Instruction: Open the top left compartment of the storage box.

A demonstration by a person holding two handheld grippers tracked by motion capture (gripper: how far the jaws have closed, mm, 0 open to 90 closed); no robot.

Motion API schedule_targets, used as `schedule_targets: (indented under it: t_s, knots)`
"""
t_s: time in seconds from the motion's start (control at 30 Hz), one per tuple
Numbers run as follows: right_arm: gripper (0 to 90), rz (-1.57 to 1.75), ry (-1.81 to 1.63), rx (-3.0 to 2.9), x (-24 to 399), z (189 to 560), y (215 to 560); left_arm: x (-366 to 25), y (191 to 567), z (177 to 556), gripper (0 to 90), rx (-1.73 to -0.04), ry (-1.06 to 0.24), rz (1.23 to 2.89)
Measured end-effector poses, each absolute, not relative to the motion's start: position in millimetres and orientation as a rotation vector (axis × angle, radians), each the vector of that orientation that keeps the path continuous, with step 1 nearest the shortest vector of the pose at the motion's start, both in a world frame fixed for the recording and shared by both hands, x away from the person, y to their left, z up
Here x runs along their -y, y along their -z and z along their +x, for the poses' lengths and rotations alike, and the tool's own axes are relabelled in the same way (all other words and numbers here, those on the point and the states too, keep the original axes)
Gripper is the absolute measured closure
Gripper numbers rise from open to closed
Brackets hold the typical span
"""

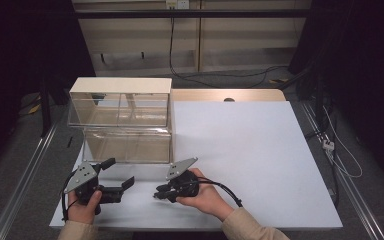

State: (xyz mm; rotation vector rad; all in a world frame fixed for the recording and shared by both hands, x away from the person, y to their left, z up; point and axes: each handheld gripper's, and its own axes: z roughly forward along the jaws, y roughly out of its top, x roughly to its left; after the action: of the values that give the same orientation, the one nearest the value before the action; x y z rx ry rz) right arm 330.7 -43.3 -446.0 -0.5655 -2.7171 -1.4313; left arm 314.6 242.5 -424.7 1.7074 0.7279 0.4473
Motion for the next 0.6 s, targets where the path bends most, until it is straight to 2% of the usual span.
schedule_targets:
  t_s: [0.07, 0.33, 0.6]
  knots:
    - [61.7, -0.607, 1.444, 2.703, 46.3, 331.4, 442.6, -242.5, 424.9, 314.7, 4.4, -0.728, -0.446, 1.707]
    - [43.0, -0.699, 1.537, 2.632, 65.8, 336.5, 424.0, -241.6, 424.7, 314.4, 4.5, -0.727, -0.442, 1.711]
    - [30.3, -0.738, 1.595, 2.619, 80.2, 338.2, 401.2, -240.3, 424.9, 314.3, 4.4, -0.727, -0.436, 1.711]
